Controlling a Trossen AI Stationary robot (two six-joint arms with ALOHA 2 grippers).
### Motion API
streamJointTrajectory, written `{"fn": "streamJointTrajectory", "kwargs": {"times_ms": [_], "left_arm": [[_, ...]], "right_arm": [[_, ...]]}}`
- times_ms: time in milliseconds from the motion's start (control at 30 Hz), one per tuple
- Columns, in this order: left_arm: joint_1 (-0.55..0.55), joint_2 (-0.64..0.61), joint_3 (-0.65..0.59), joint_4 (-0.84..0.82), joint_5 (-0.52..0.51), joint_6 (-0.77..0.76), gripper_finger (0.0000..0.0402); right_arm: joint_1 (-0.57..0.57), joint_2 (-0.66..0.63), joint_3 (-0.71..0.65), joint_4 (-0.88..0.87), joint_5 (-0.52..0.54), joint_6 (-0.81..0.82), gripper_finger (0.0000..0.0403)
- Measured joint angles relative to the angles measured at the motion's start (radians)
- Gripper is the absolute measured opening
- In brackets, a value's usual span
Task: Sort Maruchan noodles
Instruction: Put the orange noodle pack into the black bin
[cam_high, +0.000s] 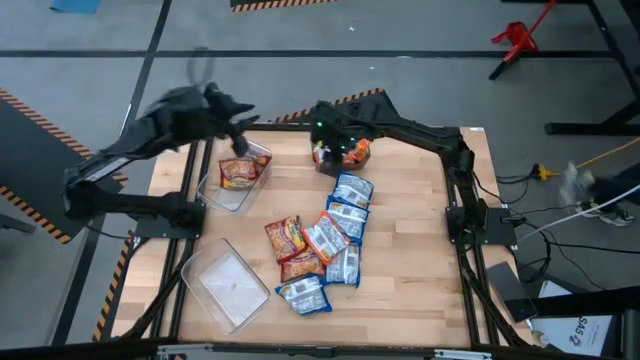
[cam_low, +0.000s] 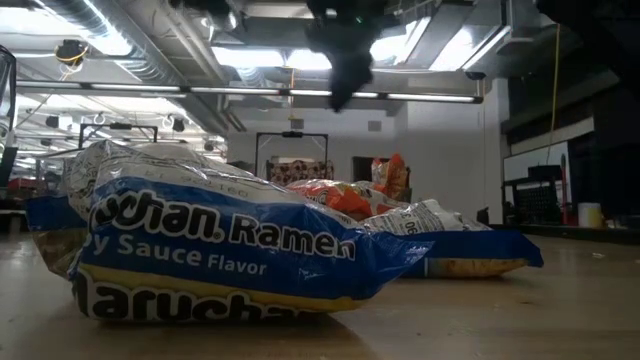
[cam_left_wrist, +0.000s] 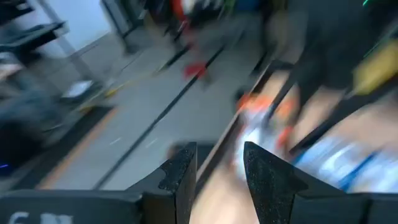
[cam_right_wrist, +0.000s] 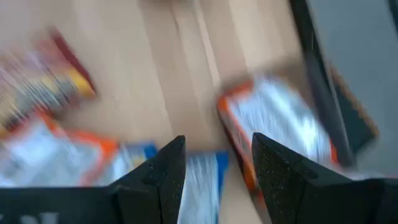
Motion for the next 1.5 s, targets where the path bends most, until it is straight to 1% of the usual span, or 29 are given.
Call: {"fn": "streamJointTrajectory", "kwargs": {"times_ms": [100,167,267,367,433,500,567,667,767,833,900,967,1033,1100,1200,1267,1333,1500], "left_arm": [[-0.021,-0.062,0.035,0.001,0.089,-0.137,0.0127],[-0.035,-0.101,0.042,-0.001,0.139,-0.208,0.0127],[-0.052,-0.15,0.043,-0.003,0.198,-0.254,0.0127],[-0.062,-0.188,0.043,-0.003,0.21,-0.257,0.0127],[-0.069,-0.208,0.043,-0.005,0.21,-0.268,0.0127],[-0.073,-0.219,0.043,-0.008,0.21,-0.279,0.0127],[-0.073,-0.224,0.043,-0.016,0.207,-0.28,0.0127],[-0.073,-0.222,0.042,-0.031,0.183,-0.28,0.0127],[-0.073,-0.216,0.042,-0.035,0.163,-0.28,0.0127],[-0.073,-0.213,0.042,-0.036,0.153,-0.28,0.0127],[-0.073,-0.212,0.042,-0.037,0.153,-0.28,0.0127],[-0.073,-0.206,0.041,-0.042,0.153,-0.28,0.0127],[-0.073,-0.204,0.041,-0.056,0.153,-0.28,0.0127],[-0.073,-0.204,0.041,-0.064,0.151,-0.28,0.0127],[-0.073,-0.204,0.041,-0.067,0.151,-0.276,0.0127],[-0.073,-0.203,0.041,-0.076,0.151,-0.275,0.0127],[-0.073,-0.2,0.041,-0.094,0.15,-0.274,0.0127],[-0.073,-0.199,0.041,-0.123,0.149,-0.273,0.0127]], "right_arm": [[-0.024,-0.014,-0.088,-0.089,0.02,0.021,0.017],[-0.032,-0.045,-0.178,-0.099,0.012,0.036,0.017],[-0.043,-0.148,-0.343,-0.09,0.013,0.038,0.017],[-0.05,-0.275,-0.528,-0.022,0.055,0.077,0.017],[-0.051,-0.364,-0.665,0.068,0.061,0.123,0.017],[-0.05,-0.453,-0.801,0.208,0.031,0.162,0.017],[-0.048,-0.515,-0.932,0.359,-0.009,0.187,0.017],[-0.038,-0.558,-1.091,0.571,-0.082,0.228,0.017],[-0.032,-0.558,-1.188,0.705,-0.127,0.243,0.0173],[-0.013,-0.548,-1.23,0.789,-0.17,0.243,0.0185],[0.016,-0.541,-1.256,0.849,-0.199,0.246,0.0208],[0.067,-0.54,-1.258,0.916,-0.233,0.244,0.024],[0.131,-0.539,-1.255,0.984,-0.242,0.231,0.0275],[0.201,-0.537,-1.248,1.02,-0.217,0.173,0.0308],[0.307,-0.52,-1.234,1.101,-0.117,0.045,0.0342],[0.363,-0.502,-1.229,1.129,-0.06,-0.019,0.0354],[0.406,-0.478,-1.225,1.172,-0.032,-0.048,0.0357],[0.479,-0.409,-1.224,1.242,0.005,-0.041,0.035]]}}
